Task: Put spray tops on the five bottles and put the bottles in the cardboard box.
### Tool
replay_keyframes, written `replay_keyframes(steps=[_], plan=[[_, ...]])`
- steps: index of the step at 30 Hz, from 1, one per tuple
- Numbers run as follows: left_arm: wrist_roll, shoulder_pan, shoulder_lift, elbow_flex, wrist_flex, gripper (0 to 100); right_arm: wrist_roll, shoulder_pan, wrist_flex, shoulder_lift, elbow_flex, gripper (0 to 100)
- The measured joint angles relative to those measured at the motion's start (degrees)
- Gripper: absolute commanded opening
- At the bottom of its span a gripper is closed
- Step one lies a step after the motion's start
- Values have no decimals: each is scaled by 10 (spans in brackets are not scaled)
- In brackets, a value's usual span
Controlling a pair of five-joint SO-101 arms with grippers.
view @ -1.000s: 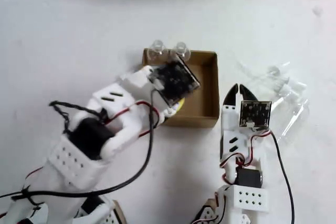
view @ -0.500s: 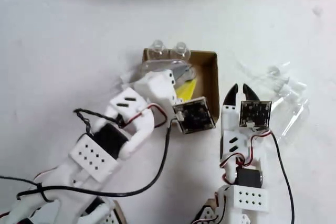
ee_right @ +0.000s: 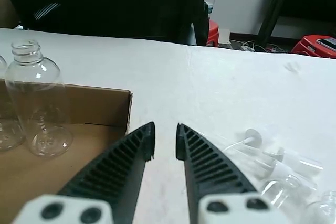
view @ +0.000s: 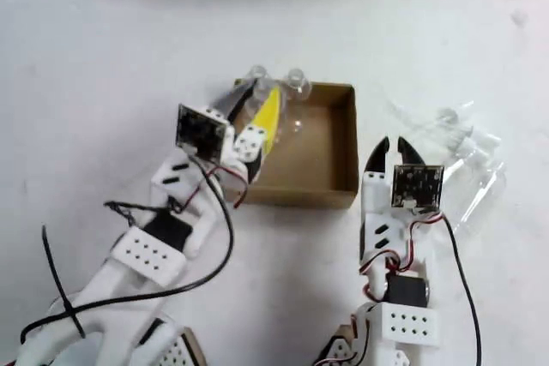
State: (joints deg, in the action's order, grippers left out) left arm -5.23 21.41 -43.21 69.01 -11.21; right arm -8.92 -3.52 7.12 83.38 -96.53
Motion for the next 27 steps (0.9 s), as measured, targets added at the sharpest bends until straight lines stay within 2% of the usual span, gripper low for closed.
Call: replay_keyframes(steps=[6,14,27], plan=[[-40,-8,0,40,-6,22,0,0,0,0,0,59],[-42,-11,0,84,-6,22,0,0,0,0,0,59],[-25,-4,0,84,-6,22,0,0,0,0,0,59]])
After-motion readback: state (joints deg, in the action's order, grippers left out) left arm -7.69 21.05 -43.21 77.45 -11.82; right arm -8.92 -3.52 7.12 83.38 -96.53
